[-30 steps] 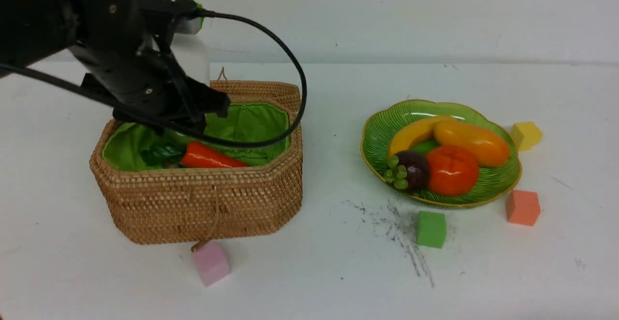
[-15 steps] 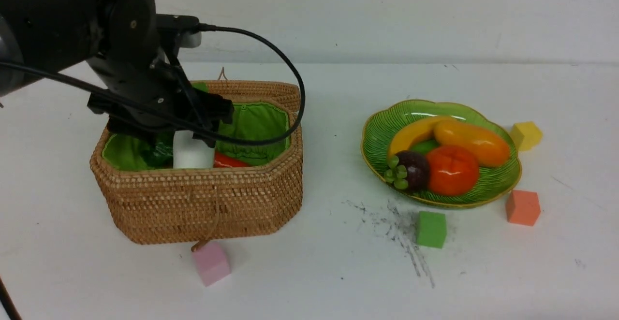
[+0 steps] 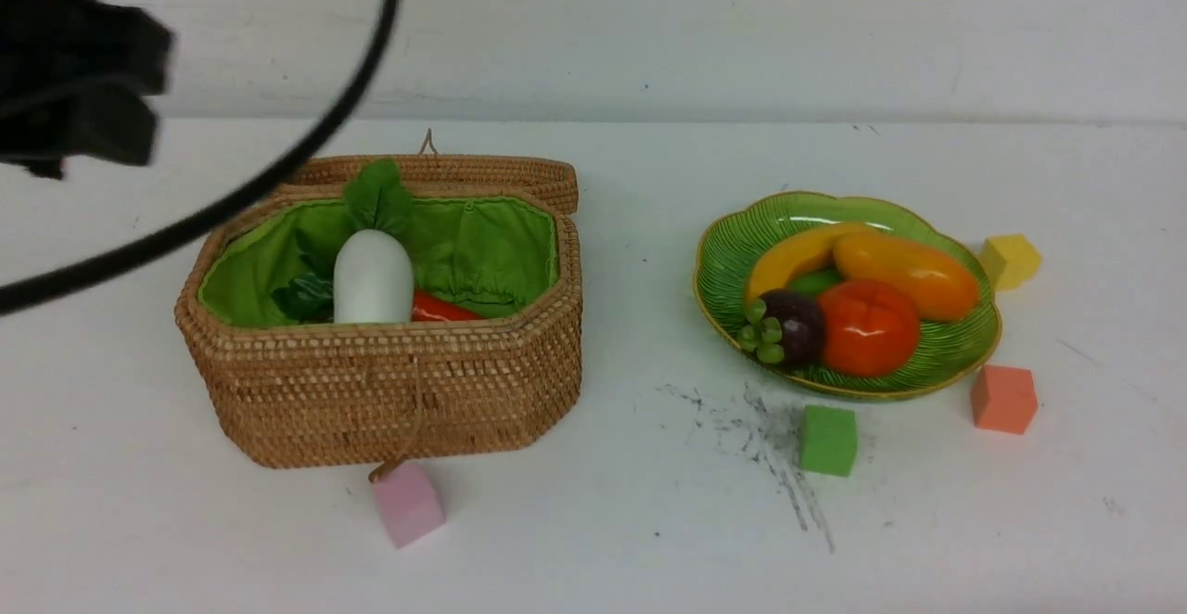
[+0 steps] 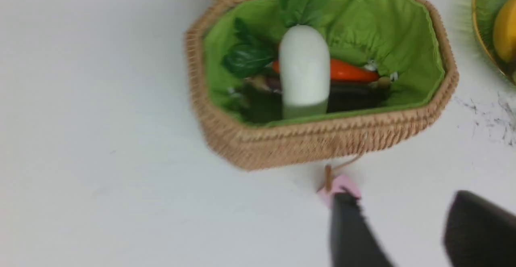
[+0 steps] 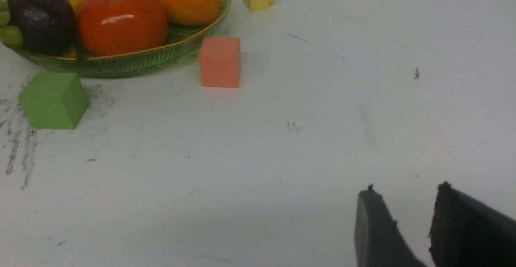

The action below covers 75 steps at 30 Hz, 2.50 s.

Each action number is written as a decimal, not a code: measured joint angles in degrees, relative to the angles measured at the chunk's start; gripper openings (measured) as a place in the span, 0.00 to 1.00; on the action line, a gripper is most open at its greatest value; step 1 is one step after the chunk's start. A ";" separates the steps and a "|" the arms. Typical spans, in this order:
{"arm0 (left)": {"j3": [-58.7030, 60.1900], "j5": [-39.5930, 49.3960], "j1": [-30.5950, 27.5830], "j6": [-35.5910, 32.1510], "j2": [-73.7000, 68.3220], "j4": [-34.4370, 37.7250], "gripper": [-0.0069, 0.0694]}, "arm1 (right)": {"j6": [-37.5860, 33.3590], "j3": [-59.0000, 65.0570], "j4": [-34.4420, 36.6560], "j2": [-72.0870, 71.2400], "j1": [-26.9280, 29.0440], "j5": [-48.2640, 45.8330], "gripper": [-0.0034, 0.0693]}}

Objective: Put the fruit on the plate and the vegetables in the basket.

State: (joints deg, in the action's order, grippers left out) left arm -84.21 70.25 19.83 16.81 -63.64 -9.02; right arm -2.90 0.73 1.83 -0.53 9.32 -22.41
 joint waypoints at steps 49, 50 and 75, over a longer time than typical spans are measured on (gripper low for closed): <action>56.29 -42.10 -4.57 15.45 51.85 -11.33 0.07 | 0.00 0.00 0.06 0.00 0.00 0.01 0.37; 60.74 -43.74 -6.61 15.24 54.33 -10.71 0.07 | 0.00 0.00 0.06 0.00 0.00 0.01 0.37; 85.82 -47.48 -15.41 3.68 64.18 2.51 0.08 | 0.00 0.00 0.06 0.00 0.00 0.01 0.37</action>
State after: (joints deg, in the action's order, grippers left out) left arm 1.62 22.78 4.42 20.49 0.54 -6.51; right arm -2.90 0.73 1.89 -0.53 9.32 -22.40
